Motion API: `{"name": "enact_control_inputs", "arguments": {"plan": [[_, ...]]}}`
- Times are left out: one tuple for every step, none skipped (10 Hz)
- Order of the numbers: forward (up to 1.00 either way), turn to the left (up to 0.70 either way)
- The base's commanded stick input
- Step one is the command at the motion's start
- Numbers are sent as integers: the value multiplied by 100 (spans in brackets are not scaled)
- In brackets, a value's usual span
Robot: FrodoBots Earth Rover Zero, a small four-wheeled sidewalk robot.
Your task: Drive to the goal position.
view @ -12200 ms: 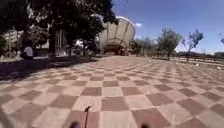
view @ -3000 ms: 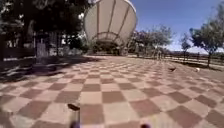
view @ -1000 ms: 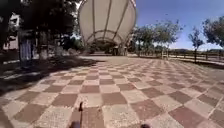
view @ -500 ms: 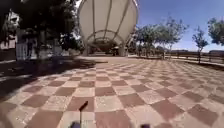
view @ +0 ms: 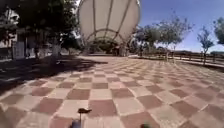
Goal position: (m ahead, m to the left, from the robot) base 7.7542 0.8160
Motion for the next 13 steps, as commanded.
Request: {"name": "enact_control_inputs", "arguments": {"plan": [[100,0],[100,0],[100,0],[100,0],[100,0],[100,0],[100,0],[100,0],[100,0],[100,0],[100,0],[100,0],[100,0]]}}
